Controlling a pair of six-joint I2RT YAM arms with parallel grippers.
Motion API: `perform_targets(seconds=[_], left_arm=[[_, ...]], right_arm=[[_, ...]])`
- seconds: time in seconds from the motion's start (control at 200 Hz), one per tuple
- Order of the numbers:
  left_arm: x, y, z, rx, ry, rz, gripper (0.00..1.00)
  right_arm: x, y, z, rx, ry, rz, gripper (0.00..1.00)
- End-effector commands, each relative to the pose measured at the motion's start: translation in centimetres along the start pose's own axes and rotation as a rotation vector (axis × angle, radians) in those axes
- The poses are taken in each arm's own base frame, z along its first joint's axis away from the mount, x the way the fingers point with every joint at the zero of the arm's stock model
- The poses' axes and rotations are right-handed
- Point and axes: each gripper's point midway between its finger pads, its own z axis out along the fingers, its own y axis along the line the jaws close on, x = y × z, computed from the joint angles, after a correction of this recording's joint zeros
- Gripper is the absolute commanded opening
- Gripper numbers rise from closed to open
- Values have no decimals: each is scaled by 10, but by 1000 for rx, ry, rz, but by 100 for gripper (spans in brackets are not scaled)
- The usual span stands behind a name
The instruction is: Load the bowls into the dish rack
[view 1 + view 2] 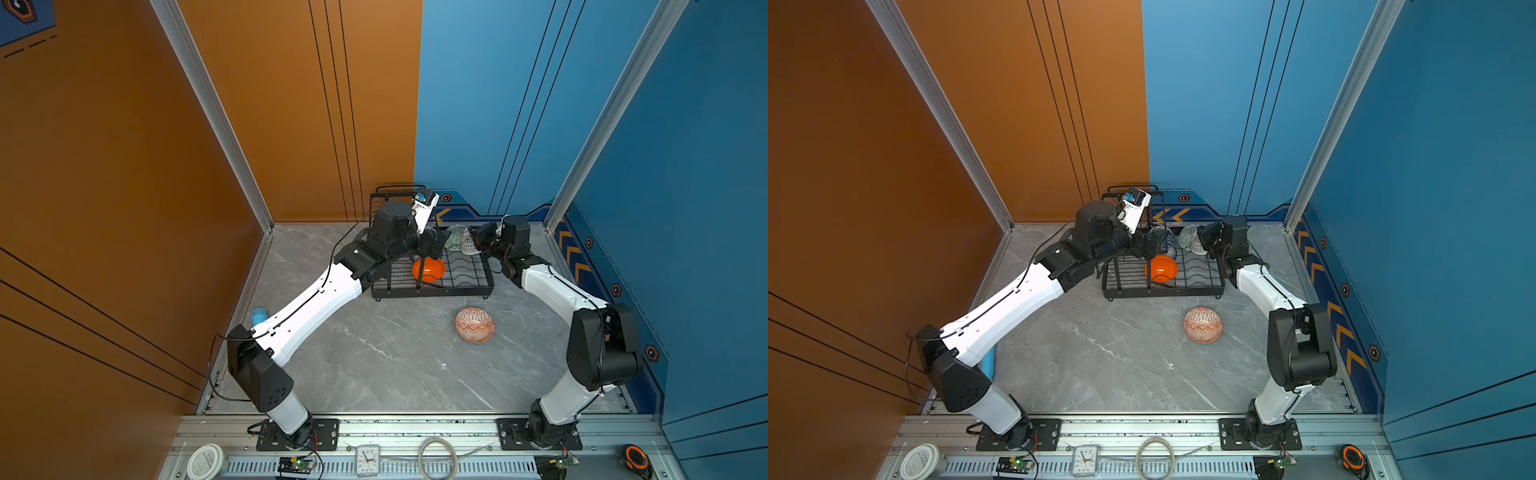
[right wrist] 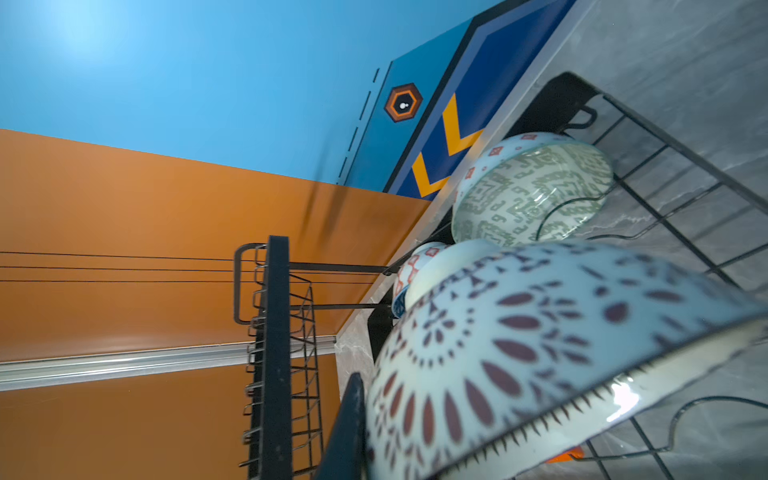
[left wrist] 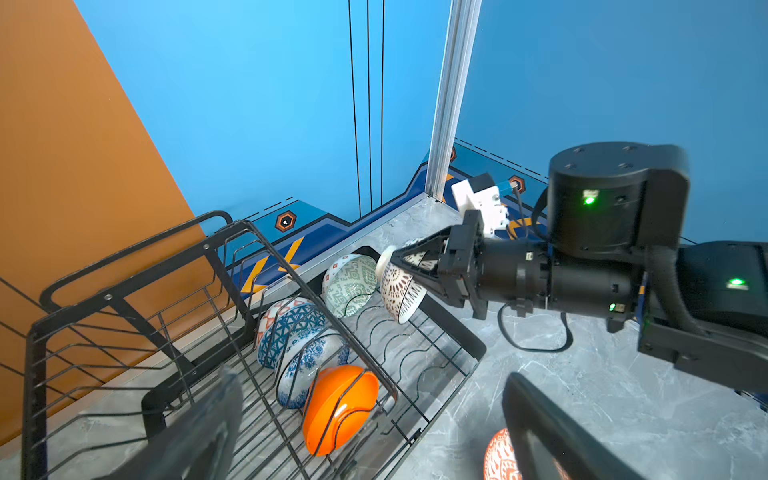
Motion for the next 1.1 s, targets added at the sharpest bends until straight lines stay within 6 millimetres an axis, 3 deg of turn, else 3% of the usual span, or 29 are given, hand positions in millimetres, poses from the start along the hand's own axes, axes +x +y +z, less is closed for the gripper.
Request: perform_targets(seconds=[0.0,0.305,0.556,0.841,1.066,1.096], left_arm=[[-5,4,9,31,-1,16,98],[-9,26,22,16,-8,-9,98],[1,22,23,27,11,-21,98],[2,35,22,6,6,-42,98],[3,44,23,-4,5,-61,98],[3,44,23,-4,5,-61,98]], right_arm=[[-9,22,6,-92,-51,-69,0],[-2,-1,49,-71,-33,-39,0],[-1,-11,73,-83,-50,-50,0],[1,-10,93,-117,-73,-71,0],[-3,-8,95,-129,-90,-70,0],[1,-23,102,-105,-79,-68,0]])
